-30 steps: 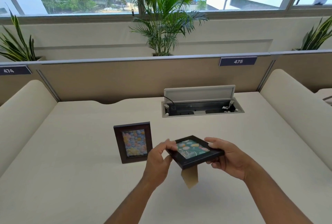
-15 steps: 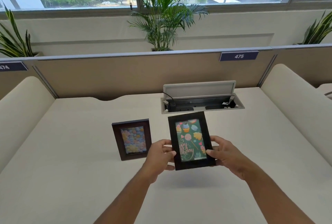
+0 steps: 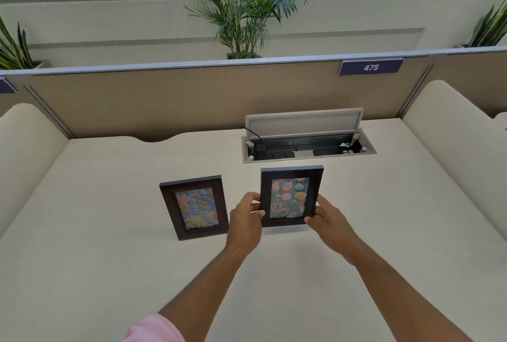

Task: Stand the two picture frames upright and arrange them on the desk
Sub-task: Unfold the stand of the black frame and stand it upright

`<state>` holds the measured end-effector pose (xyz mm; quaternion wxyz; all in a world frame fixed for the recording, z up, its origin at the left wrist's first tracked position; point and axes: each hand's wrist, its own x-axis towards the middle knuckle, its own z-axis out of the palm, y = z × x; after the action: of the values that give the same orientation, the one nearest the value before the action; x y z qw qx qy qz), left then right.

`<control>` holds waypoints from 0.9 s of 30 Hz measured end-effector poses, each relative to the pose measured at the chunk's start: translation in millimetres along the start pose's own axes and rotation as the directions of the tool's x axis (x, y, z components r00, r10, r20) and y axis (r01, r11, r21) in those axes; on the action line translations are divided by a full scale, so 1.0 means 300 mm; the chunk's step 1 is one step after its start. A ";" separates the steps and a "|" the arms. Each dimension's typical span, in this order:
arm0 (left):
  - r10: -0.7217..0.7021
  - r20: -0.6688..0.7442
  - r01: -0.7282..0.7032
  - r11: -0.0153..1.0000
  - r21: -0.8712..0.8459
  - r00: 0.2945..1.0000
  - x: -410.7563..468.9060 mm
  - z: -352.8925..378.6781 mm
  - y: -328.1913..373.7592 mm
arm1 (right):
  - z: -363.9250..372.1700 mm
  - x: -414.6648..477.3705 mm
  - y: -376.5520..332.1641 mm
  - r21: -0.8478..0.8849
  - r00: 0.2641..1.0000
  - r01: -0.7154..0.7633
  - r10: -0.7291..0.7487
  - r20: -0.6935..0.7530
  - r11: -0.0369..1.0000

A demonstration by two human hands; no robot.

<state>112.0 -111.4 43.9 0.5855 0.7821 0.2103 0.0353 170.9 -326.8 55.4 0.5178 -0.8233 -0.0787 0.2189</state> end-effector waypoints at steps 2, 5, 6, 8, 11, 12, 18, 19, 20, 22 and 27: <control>0.014 -0.001 -0.014 0.999 0.032 1.000 0.021 0.012 -0.019 | 0.009 0.019 0.008 0.010 1.000 -0.012 0.012 -0.004 1.000; 0.052 -0.023 -0.049 0.994 0.094 0.998 0.043 0.016 -0.035 | 0.025 0.041 0.010 0.008 1.000 -0.011 0.011 0.001 1.000; 0.049 -0.024 -0.047 0.994 0.103 0.998 0.058 0.021 -0.048 | 0.028 0.056 0.016 0.003 1.000 -0.017 0.017 0.002 1.000; 0.049 -0.027 -0.046 0.994 0.102 0.998 0.070 0.019 -0.056 | 0.032 0.061 0.011 -0.009 1.000 -0.013 0.013 -0.007 1.000; 0.032 -0.041 -0.028 0.994 0.104 0.999 0.089 0.021 -0.067 | 0.032 0.080 0.013 -0.025 1.000 -0.020 0.020 -0.021 0.999; 0.029 -0.044 -0.025 0.994 0.102 0.999 0.094 0.021 -0.073 | 0.032 0.083 0.015 -0.028 0.999 -0.021 0.020 -0.026 0.999; 0.023 -0.054 -0.019 0.997 0.076 0.998 0.095 0.027 -0.107 | 0.042 0.089 0.031 -0.035 0.999 -0.023 0.022 -0.026 0.999; 0.024 -0.051 -0.020 0.997 0.075 0.998 0.094 0.029 -0.110 | 0.044 0.090 0.036 -0.035 0.999 -0.027 0.026 -0.023 0.999; 0.020 -0.047 -0.017 0.997 0.072 0.999 0.094 0.030 -0.113 | 0.046 0.088 0.036 -0.036 0.999 -0.030 0.029 -0.021 0.999; 0.014 -0.039 -0.012 0.998 0.062 0.999 0.095 0.032 -0.120 | 0.049 0.088 0.039 -0.028 0.999 -0.041 0.041 -0.020 0.999; -0.003 -0.025 0.004 0.999 0.048 1.000 0.102 0.034 -0.135 | 0.057 0.088 0.042 0.001 0.997 -0.077 0.077 -0.024 0.997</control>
<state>131.3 -100.2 -2.8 0.5642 0.7949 0.2198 0.0388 185.6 -309.1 30.5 0.5100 -0.8282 -0.0408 0.2288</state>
